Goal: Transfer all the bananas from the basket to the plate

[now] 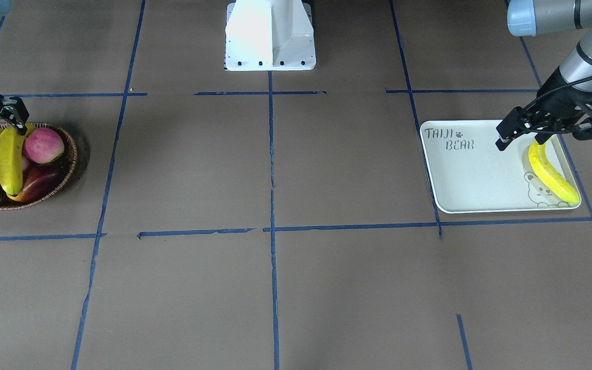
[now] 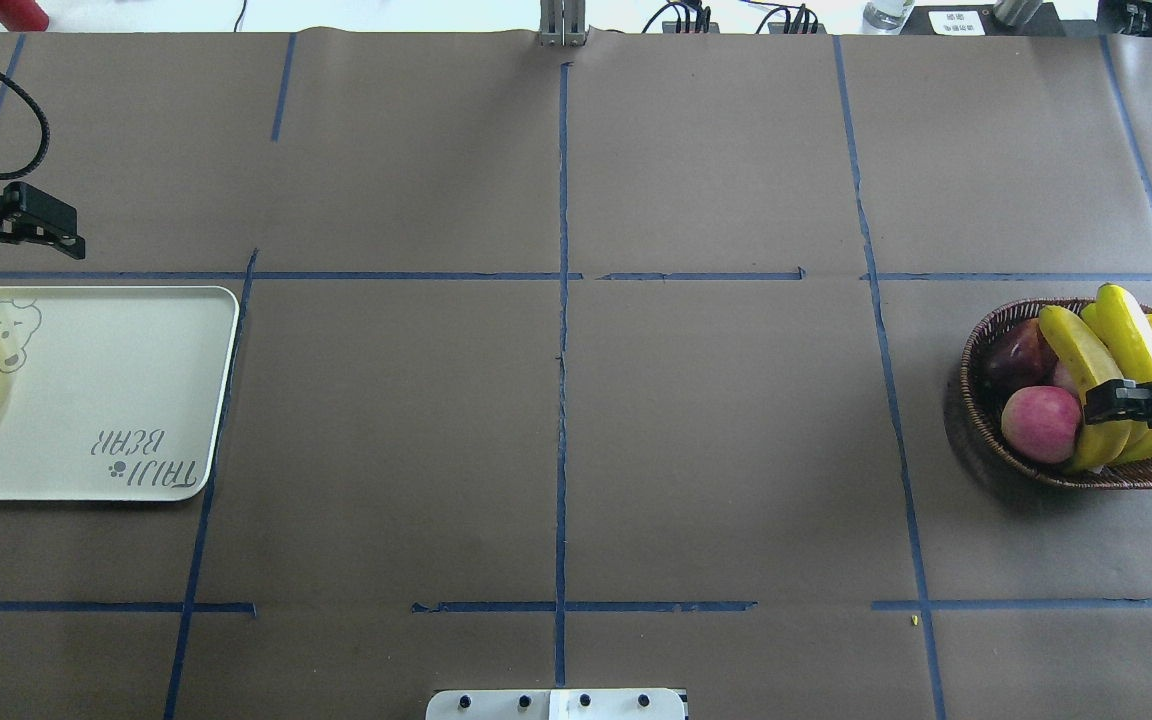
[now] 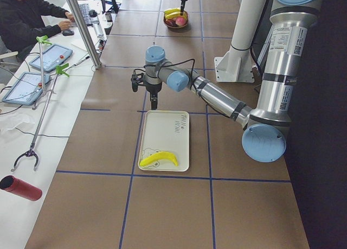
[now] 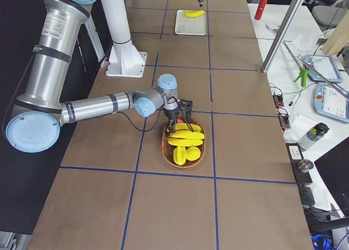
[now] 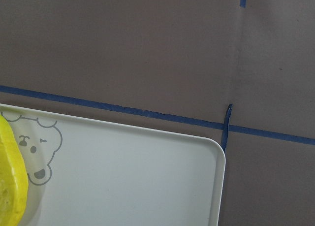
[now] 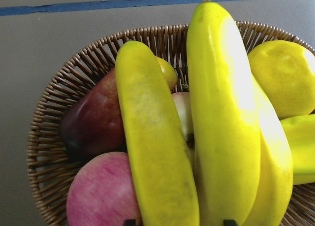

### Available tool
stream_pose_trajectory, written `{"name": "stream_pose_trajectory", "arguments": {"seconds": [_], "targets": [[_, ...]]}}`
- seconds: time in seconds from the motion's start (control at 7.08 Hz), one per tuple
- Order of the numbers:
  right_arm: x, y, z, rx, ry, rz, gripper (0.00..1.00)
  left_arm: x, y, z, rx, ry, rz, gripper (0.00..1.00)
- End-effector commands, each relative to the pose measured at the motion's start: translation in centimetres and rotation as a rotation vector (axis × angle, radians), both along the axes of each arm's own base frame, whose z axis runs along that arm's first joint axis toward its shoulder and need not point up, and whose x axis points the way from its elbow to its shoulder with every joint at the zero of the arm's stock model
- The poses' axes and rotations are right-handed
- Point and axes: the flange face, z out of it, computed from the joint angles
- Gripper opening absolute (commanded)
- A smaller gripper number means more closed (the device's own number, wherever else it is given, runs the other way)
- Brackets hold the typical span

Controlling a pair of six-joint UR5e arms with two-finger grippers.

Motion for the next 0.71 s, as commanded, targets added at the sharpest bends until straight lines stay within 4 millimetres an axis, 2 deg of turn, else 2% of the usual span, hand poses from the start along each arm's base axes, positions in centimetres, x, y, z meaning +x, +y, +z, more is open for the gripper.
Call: {"name": "stream_pose_trajectory", "arguments": {"seconds": [0.0,0.28,0.42,0.57], "targets": [[-0.29,-0.35,-0.15,0.005,-0.004,0.000,0.62,-0.03,0.06,0.20,-0.003,-0.002,0.000,1.00],[-0.39,-0.50,-0.31,0.008,-0.005,0.001,0.26,-0.07,0.12,0.36,-0.006,-0.003,0.000,1.00],[-0.38,-0.50,-0.38,0.010,-0.004,0.002,0.12,-0.07,0.13,0.51,-0.009,-0.005,0.000,1.00],[-0.26,-0.53,-0.65,0.014,-0.009,0.004,0.04,-0.07,0.13,0.51,-0.009,-0.005,0.000,1.00]]}}
